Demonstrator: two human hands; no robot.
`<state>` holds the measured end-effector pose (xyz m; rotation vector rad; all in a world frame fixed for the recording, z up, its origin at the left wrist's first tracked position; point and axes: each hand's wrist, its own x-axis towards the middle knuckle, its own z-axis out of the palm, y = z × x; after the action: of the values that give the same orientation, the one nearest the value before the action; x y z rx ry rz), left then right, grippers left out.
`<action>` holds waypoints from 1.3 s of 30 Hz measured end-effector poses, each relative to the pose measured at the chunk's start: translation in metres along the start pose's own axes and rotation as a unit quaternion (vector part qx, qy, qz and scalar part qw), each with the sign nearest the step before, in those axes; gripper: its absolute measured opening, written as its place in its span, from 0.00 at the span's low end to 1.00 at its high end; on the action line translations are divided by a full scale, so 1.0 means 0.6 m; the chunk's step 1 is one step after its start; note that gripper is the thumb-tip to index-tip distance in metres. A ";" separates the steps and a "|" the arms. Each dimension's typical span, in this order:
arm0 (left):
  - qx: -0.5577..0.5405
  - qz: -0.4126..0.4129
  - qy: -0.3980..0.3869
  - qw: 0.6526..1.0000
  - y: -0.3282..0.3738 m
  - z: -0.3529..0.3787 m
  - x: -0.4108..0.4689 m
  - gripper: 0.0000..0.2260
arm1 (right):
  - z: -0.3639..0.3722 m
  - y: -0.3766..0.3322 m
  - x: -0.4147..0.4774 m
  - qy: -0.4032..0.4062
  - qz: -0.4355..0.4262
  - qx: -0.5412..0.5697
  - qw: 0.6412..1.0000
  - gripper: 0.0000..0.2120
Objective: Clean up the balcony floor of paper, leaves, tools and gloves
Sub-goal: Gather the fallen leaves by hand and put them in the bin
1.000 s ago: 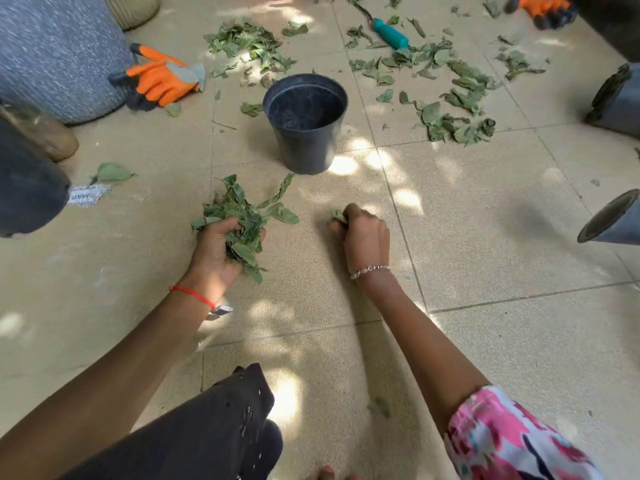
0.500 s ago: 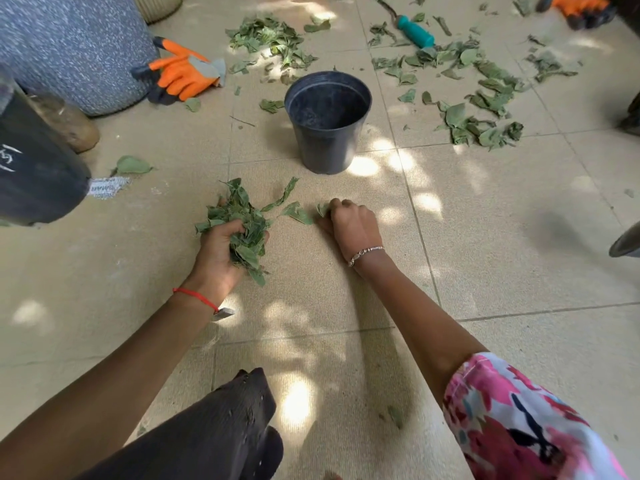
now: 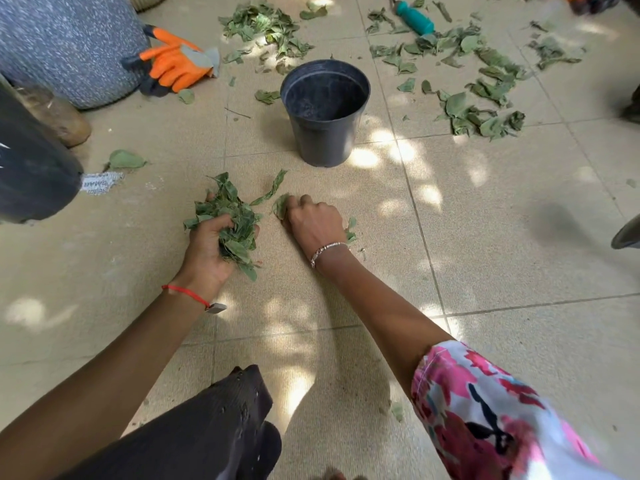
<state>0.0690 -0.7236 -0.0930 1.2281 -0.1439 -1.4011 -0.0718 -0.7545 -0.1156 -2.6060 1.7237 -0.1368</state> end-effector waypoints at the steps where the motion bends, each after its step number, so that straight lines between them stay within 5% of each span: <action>1: -0.001 -0.003 -0.002 1.000 -0.001 0.003 -0.003 0.18 | -0.001 -0.002 -0.001 -0.003 0.001 -0.001 1.000 0.13; 7: 0.005 -0.018 -0.012 1.000 -0.004 0.005 -0.012 0.19 | -0.016 0.002 -0.016 -0.018 -0.010 0.041 0.999 0.12; 10: -0.002 -0.023 -0.011 1.000 -0.002 0.003 -0.015 0.14 | -0.026 0.026 -0.035 -0.004 0.086 0.146 0.986 0.10; 13: -0.006 -0.036 -0.007 0.999 -0.005 0.008 -0.021 0.11 | -0.030 0.063 -0.063 0.049 0.223 0.269 0.936 0.08; 16: -0.010 -0.051 -0.010 0.999 -0.012 0.013 -0.023 0.09 | -0.036 0.092 -0.086 0.072 0.278 0.235 0.929 0.08; 22: -0.005 -0.040 -0.028 0.999 -0.011 0.023 -0.023 0.12 | 0.005 0.094 -0.093 0.083 0.223 0.088 0.967 0.04; 29: -0.011 -0.040 -0.008 0.999 -0.006 0.011 -0.016 0.11 | 0.019 0.029 -0.061 0.180 0.136 0.075 0.971 0.12; 39: -0.009 -0.016 0.001 1.000 0.007 0.003 -0.010 0.10 | 0.030 -0.006 0.004 0.057 -0.002 0.057 0.997 0.26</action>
<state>0.0690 -0.7210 -0.0860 1.2217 -0.1099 -1.4263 -0.0659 -0.7562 -0.1334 -2.5657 1.6909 -0.3794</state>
